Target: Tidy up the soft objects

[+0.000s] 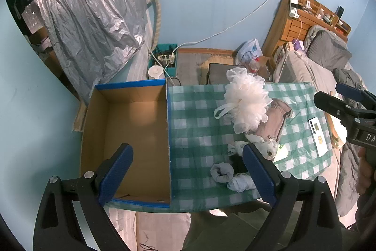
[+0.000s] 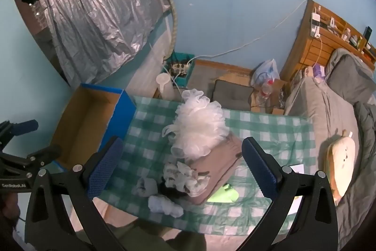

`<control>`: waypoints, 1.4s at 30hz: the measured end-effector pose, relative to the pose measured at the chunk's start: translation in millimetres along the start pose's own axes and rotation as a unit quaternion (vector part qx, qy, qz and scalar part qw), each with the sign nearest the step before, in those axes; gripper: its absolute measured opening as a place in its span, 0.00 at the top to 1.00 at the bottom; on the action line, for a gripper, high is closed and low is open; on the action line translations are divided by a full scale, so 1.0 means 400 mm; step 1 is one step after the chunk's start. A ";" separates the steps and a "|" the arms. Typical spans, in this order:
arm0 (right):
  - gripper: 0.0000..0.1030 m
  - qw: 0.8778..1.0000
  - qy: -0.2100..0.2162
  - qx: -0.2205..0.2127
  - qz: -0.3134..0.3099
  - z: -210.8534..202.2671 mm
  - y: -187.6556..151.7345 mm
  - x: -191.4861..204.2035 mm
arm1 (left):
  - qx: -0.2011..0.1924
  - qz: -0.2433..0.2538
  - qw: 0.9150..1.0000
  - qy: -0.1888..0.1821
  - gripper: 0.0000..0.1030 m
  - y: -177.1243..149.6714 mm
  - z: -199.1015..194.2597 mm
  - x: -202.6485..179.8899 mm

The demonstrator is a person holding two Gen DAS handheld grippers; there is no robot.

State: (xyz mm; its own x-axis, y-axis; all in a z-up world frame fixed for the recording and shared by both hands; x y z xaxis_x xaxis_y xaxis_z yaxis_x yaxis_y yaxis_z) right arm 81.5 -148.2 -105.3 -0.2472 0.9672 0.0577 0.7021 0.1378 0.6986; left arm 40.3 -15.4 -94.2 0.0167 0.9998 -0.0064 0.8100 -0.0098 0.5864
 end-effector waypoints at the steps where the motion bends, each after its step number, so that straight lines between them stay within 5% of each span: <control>1: 0.02 1.000 -0.001 -0.003 -0.001 0.001 0.000 0.001 | 0.000 0.000 1.000 0.000 0.07 -0.001 -0.001 0.000; 42: 0.02 1.000 -0.006 -0.012 -0.010 0.020 0.031 -0.005 | 0.003 -0.001 1.000 0.002 0.07 0.001 0.005 0.005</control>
State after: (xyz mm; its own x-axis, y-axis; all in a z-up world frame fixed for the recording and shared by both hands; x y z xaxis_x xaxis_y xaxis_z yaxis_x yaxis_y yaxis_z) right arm 96.2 -146.6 -102.4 -0.2527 0.9669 0.0360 0.6812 0.1514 0.7162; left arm 41.8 -13.5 -95.4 0.0129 0.9999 -0.0044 0.8141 -0.0080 0.5807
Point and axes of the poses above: each gripper's, at about its wrist camera, not at the fingertips, and z roughly the way its jaws point, x to its left, y to its top, the point moved 10 cm from there along z, roughly the way its jaws point, and after that the axes turned 8 degrees about -x, right-handed, at the moved point
